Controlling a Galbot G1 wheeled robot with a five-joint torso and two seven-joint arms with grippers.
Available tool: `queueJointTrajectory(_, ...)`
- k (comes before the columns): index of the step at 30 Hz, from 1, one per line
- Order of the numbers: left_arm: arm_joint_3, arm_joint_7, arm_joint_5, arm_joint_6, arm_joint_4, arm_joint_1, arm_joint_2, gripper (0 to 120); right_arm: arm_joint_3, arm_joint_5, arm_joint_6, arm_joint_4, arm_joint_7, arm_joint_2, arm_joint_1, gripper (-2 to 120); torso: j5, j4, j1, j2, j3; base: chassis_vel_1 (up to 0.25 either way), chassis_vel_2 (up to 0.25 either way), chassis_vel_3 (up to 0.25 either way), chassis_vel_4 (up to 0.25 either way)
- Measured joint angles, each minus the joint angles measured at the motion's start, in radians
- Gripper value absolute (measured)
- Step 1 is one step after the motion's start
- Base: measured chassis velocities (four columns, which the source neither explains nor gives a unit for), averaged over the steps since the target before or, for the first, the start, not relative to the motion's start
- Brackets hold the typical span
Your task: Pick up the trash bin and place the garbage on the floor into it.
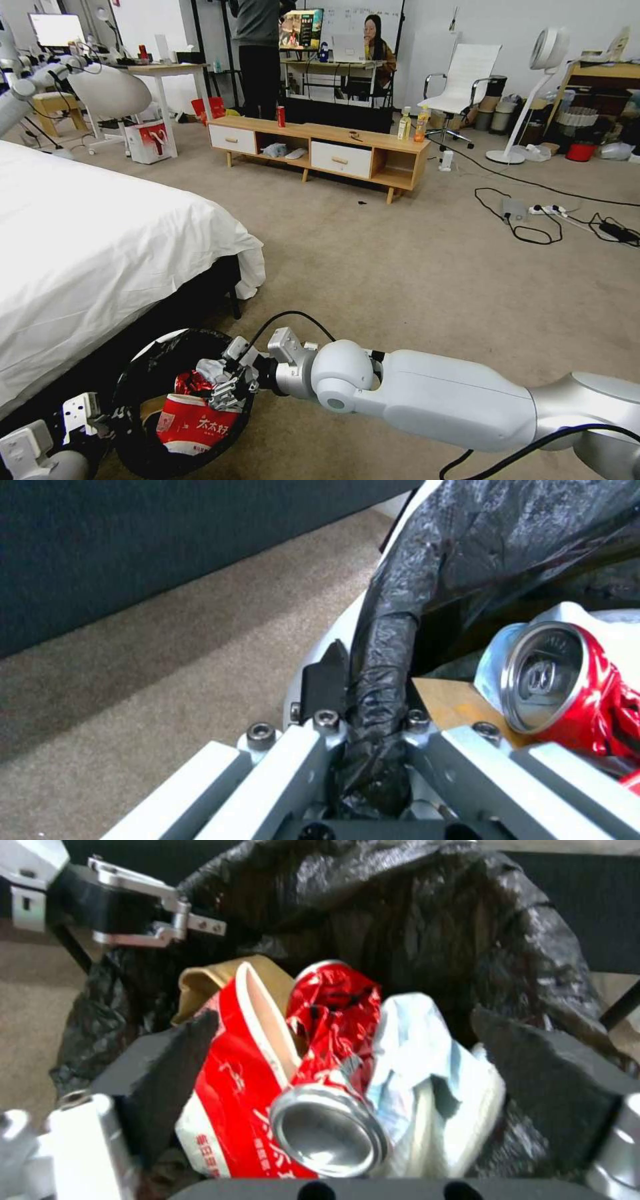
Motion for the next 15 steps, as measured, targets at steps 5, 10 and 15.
queueJointTrajectory(5, -0.003, 0.0, 0.0, 0.0, -0.002, 0.002, -0.001, 1, 0.021, 0.001, 0.002, 0.006, 0.006, 0.004, 0.001, 100, 0.0, 0.0, 0.0, 0.0, 0.0, 0.0, 0.0, 0.0, 0.0)
queueJointTrajectory(10, -0.003, 0.0, 0.001, 0.0, -0.003, 0.004, -0.004, 1, 0.07, 0.005, 0.011, 0.023, 0.019, 0.006, -0.001, 99, 0.0, 0.0, 0.0, 0.0, 0.0, 0.0, 0.0, 0.0, 0.0)
queueJointTrajectory(15, -0.004, 0.003, 0.004, 0.0, -0.003, 0.004, -0.005, 1, 0.153, 0.012, 0.034, 0.047, 0.037, 0.008, -0.007, 100, 0.0, 0.0001, 0.0, 0.0, 0.0, 0.0, 0.0, 0.0, 0.0)
